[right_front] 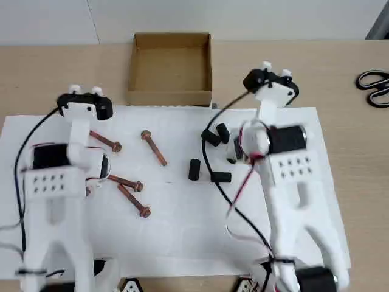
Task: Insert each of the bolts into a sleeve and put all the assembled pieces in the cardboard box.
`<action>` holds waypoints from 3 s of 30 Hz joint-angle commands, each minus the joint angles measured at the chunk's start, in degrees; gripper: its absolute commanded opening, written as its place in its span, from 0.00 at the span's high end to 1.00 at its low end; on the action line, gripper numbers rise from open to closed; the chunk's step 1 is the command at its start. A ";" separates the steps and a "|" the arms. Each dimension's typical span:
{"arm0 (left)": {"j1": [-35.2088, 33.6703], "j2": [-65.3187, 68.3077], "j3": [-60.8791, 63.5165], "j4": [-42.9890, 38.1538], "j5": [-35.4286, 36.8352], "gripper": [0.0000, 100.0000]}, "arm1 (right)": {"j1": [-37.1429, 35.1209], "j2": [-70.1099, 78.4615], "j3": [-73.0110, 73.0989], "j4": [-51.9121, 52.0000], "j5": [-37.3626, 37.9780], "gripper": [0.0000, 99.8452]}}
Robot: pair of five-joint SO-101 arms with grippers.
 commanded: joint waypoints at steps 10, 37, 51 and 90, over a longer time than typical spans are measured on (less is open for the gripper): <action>-8.53 15.21 -12.26 -2.11 6.51 0.84 | 0.66 17.36 -13.36 5.49 -9.49 0.99; -8.35 20.75 -12.53 -3.34 6.42 0.83 | 4.79 24.48 -14.07 -1.71 -6.68 0.99; -8.35 21.10 -12.26 -4.13 6.42 0.83 | 2.33 24.40 -14.07 -1.54 -5.45 0.97; -3.34 21.19 -10.68 -6.33 6.68 0.84 | 2.15 36.88 -14.07 -11.21 -5.80 0.82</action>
